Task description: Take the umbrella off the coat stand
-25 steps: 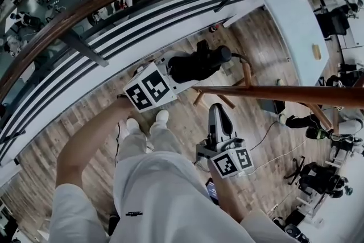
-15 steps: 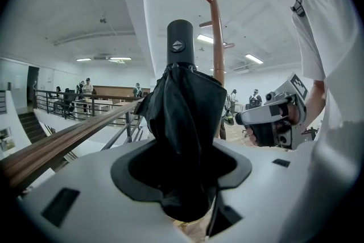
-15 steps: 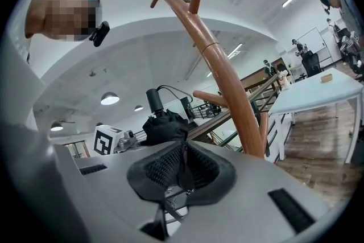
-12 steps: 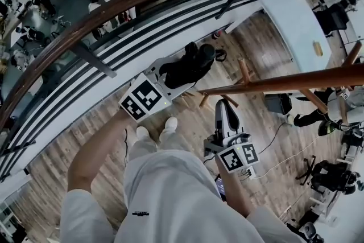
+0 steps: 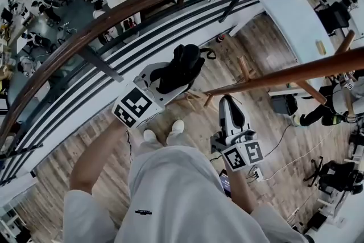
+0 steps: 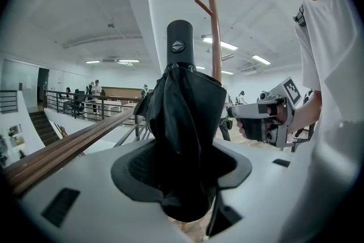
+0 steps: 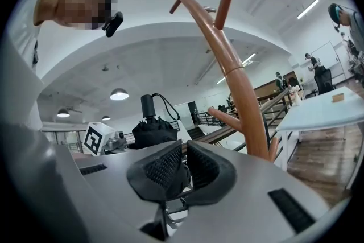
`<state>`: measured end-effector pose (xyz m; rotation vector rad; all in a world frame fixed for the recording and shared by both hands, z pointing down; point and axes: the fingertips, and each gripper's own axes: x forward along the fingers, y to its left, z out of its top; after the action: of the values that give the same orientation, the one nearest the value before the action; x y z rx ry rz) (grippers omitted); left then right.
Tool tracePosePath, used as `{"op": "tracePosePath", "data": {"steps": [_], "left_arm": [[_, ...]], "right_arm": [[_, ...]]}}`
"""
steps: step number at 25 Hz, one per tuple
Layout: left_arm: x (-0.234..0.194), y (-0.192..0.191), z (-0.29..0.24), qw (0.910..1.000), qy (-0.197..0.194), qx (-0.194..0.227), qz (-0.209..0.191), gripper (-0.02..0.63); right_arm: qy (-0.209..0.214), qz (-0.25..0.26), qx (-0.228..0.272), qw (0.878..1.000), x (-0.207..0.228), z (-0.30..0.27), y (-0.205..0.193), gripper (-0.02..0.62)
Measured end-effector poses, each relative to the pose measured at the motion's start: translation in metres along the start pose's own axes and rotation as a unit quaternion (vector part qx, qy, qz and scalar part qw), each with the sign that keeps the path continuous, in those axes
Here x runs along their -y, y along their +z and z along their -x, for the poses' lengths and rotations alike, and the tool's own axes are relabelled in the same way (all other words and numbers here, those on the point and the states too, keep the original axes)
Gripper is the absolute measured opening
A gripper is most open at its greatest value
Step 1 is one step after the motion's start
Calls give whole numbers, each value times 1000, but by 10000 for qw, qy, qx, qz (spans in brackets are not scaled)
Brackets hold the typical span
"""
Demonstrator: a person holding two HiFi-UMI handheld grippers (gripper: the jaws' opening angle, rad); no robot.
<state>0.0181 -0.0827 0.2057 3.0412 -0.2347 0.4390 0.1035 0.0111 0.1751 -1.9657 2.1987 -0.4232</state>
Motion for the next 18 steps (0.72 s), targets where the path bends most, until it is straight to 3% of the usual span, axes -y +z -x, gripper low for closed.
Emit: {"op": "tracePosePath", "data": {"steps": [4,18], "left_arm": [[4,9,17,9999,111,56,62,230],[47,-2,66,9992,319,117,223,232]], "right_arm": [[257,476,-15,9985,-13,-2,14,52],[1030,964,-233,9897,-51,-2,18,51]]}}
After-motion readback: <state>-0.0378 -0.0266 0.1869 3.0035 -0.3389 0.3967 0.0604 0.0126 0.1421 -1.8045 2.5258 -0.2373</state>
